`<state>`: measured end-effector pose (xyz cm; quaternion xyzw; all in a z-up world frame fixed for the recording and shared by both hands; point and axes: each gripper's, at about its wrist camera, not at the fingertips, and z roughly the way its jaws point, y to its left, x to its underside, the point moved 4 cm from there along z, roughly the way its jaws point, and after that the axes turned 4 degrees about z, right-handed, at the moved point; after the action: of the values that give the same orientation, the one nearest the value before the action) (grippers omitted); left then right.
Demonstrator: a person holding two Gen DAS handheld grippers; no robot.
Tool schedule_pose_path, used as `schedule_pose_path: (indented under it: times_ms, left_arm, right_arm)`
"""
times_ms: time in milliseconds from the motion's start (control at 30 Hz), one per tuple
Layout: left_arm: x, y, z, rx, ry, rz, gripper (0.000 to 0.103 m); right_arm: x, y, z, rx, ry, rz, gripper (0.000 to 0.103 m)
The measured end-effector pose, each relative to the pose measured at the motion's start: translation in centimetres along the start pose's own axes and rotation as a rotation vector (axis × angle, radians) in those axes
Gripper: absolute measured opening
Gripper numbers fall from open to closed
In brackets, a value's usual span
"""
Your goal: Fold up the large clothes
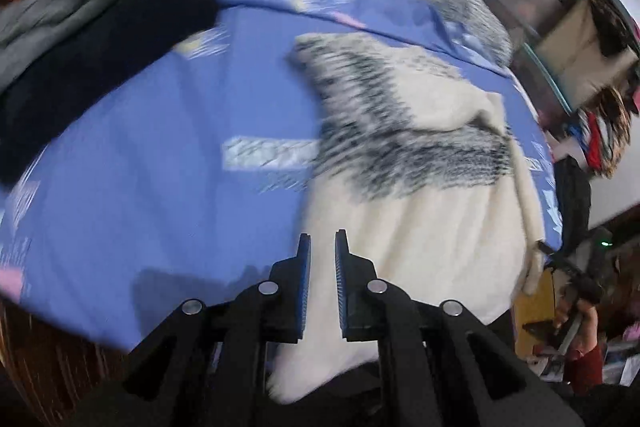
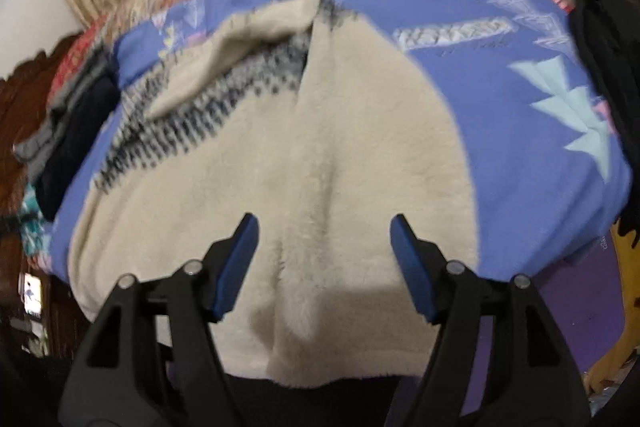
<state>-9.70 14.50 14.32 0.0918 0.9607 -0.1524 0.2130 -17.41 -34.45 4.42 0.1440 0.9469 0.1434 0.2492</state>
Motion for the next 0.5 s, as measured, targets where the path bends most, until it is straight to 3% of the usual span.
schedule_pose_path:
  times_ms: [33,67,100,167,233,333,400,433,500]
  left_arm:
    - [-1.5,-2.0,1.2,0.005,0.0,0.051,0.035]
    - [-2.2,-3.2,1.9,0.004,0.0,0.077,0.035]
    - [-3.6,-4.9,3.1,0.0,0.001,0.121,0.035]
    - [-5.8,-7.2,5.0,0.001,0.007,0.179,0.035]
    - [-8.5,-9.2,7.6,0.015,0.02,0.204,0.035]
    - [-12.3,-10.5,12.3,-0.039,0.034,0.225,0.035]
    - [-14.5,-9.6,16.0,-0.102,0.072,0.186,0.035]
    - [-15.1,-9.0,17.1,-0.129,0.083,0.165,0.035]
    - [-16.5,-6.7,19.4,-0.189,0.101,0.119,0.035]
  right_arm:
    - [0.1,-0.1,1.0,-0.032,0.041,0.01,0.062]
    - [0.0,-0.1,1.3,-0.028,0.053,-0.009,0.04]
    - [-0.4,-0.3,1.3,-0.005,0.072,-0.046,0.002]
    - [-3.6,-3.0,-0.4,0.049,0.028,-0.041,0.003]
    - [-8.2,-6.8,-3.3,0.142,-0.071,0.006,0.003]
    - [-16.7,-13.9,-7.9,0.404,-0.244,0.065,0.004]
    - [-20.0,-16.9,-8.3,0.557,-0.259,0.099,0.028]
    - [-21.1,-18.0,-8.4,0.629,-0.259,0.146,0.053]
    - [-22.0,-16.9,-8.8,0.533,-0.326,0.206,0.054]
